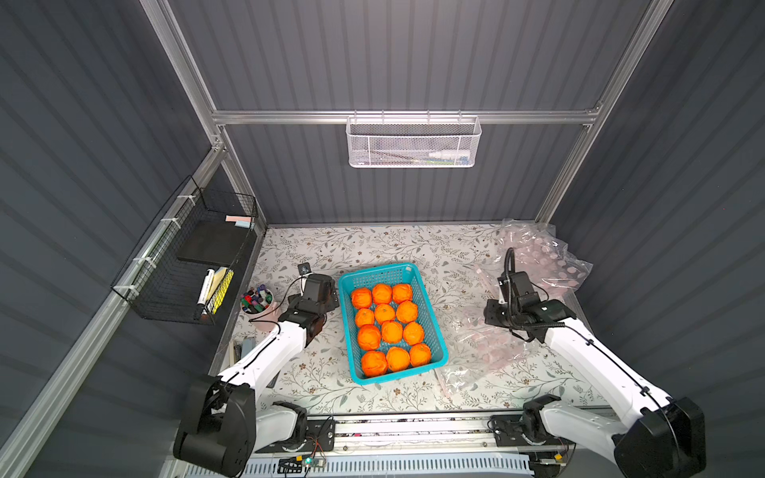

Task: Open the zip-top bag and take out the orange
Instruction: Adjust the basket at the center of the board, then reset both arms

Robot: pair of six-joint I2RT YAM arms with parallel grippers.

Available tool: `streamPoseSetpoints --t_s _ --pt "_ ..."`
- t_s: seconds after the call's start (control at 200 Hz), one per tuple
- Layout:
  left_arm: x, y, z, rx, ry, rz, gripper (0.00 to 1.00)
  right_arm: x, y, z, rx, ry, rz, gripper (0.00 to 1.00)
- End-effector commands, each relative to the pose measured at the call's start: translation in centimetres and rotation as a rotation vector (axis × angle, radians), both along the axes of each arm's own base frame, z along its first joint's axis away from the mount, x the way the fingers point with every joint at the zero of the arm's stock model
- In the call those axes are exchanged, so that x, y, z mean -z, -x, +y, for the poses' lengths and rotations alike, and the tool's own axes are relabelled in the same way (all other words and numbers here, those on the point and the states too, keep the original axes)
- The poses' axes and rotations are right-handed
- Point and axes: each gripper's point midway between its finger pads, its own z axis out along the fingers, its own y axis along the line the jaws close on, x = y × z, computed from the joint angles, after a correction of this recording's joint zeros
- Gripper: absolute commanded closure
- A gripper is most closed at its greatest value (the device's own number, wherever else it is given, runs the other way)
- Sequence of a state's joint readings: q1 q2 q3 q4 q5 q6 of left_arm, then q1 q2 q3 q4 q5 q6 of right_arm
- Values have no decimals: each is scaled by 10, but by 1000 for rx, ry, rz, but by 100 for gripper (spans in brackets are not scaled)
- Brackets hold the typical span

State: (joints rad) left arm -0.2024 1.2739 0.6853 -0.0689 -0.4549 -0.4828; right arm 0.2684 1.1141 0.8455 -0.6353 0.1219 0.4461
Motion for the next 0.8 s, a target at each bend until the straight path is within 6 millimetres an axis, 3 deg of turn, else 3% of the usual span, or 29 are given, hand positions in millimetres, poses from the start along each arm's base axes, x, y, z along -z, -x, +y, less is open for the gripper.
streamPoseSetpoints --t_s 0.0,0.235,0.45,0.575,0.66,0.795 --pt "6 -11 20 -62 42 -42 11 -20 -17 -24 100 -4 -74 50" --pt "45 -15 35 -68 17 15 10 -18 -36 -57 198 -22 -110 43" --pt "27 -30 39 33 -94 -102 7 -8 -55 -87 220 117 -185 34" --pt "34 -31 40 77 -171 -187 5 3 -60 -104 256 143 -222 32" --pt "34 -36 36 121 -211 -256 4 26 -66 -111 255 167 -219 31" --pt "43 -45 36 150 -231 -200 4 48 -75 -115 242 184 -275 30"
